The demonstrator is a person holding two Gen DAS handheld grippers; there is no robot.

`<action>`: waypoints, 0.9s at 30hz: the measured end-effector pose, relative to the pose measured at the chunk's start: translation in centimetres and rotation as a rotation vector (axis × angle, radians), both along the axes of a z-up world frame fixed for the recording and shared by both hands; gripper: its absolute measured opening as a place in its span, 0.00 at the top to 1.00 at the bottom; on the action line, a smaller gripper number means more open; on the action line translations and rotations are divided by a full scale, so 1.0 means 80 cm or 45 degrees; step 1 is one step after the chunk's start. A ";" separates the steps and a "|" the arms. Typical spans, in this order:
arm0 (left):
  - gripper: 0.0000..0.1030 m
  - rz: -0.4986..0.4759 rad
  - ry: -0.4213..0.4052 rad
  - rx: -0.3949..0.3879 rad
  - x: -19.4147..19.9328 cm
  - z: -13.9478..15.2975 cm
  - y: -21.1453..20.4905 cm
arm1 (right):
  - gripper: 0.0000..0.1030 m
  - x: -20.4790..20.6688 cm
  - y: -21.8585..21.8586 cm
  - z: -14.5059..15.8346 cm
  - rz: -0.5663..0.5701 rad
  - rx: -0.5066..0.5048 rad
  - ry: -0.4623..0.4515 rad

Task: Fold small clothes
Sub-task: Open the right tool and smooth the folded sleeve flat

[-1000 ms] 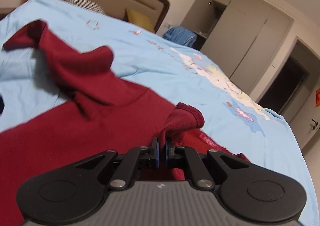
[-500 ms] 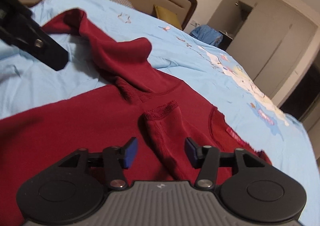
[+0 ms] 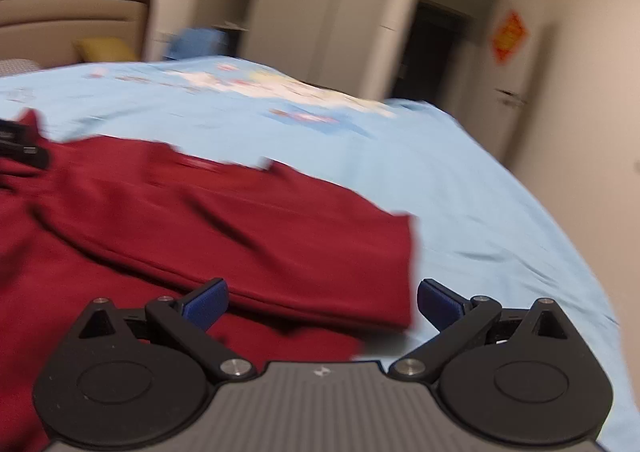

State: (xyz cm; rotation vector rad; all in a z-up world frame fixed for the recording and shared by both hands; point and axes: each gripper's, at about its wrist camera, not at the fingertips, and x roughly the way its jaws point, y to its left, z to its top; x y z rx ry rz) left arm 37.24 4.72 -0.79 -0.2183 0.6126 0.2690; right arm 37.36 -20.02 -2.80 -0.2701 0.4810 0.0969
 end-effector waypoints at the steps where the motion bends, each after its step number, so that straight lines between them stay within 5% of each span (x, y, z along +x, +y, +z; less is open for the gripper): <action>1: 0.01 0.014 0.017 0.015 0.000 -0.005 -0.001 | 0.00 0.004 -0.014 -0.004 -0.077 -0.013 0.015; 7: 0.01 0.028 0.053 0.108 -0.011 -0.030 -0.006 | 0.00 0.020 -0.053 -0.025 -0.244 -0.009 0.039; 16: 0.00 0.030 -0.009 0.096 -0.017 -0.045 -0.003 | 0.00 0.028 -0.061 -0.031 -0.462 -0.001 -0.115; 27: 0.01 -0.025 -0.019 0.026 -0.040 -0.023 0.016 | 0.00 0.015 -0.073 -0.030 -0.425 0.067 -0.034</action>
